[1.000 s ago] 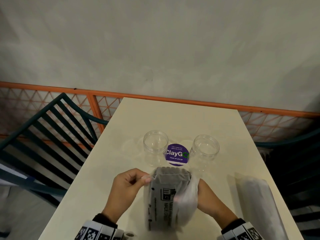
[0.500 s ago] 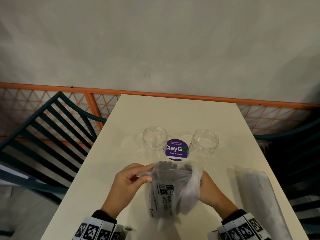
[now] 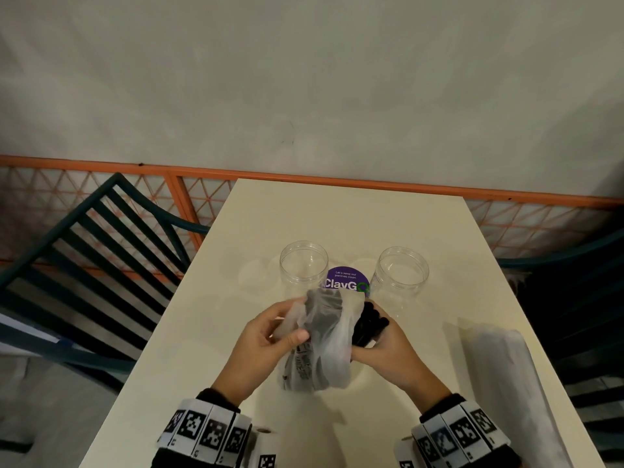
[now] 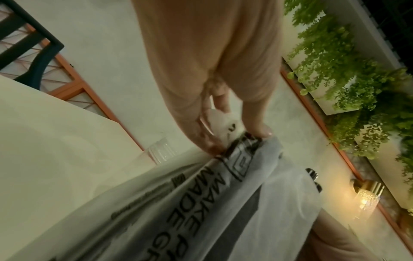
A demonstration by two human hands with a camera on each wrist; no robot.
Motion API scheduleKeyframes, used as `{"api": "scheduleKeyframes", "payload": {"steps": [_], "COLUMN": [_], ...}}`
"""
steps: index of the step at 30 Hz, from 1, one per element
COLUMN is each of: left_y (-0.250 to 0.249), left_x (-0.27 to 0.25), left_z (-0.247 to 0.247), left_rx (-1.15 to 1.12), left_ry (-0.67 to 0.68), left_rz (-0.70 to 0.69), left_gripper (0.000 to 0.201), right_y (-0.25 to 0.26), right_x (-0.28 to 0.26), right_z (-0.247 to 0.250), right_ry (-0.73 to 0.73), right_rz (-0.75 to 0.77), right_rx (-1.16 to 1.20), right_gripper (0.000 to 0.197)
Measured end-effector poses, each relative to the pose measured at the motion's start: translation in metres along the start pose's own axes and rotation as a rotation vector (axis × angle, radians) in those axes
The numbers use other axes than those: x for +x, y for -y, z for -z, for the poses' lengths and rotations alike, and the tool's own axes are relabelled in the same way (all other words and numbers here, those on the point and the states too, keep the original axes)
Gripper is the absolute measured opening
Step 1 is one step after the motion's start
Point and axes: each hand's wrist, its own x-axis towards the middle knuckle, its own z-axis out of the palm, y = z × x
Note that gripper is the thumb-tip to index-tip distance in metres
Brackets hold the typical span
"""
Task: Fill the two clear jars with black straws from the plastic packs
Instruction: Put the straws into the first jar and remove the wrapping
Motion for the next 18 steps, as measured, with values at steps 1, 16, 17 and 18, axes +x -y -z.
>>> {"api": "scheduleKeyframes", "payload": {"steps": [1, 16, 17, 18], "left_y": [-0.001, 0.015, 0.014, 0.013], "left_x": [0.002, 0.004, 0.005, 0.005], "left_z": [0.000, -0.004, -0.004, -0.004], "left_rx": [0.006, -0.245, -0.279, -0.301], "left_ry": [-0.041, -0.178, -0.182, -0.175], "left_rz": [0.000, 0.217, 0.237, 0.249], "left_gripper": [0.032, 0.023, 0.032, 0.037], "right_y": [0.001, -0.003, -0.006, -0.010], "right_x": [0.001, -0.003, -0.003, -0.002], "right_z": [-0.001, -0.007, -0.008, -0.010], "right_ry": [-0.022, 0.266, 0.281, 0.288], "right_rz": [0.019, -0.002, 0.001, -0.003], "right_rx": [-0.003, -0.020, -0.044, -0.069], "right_gripper": [0.050, 0.126, 0.125, 0.124]}}
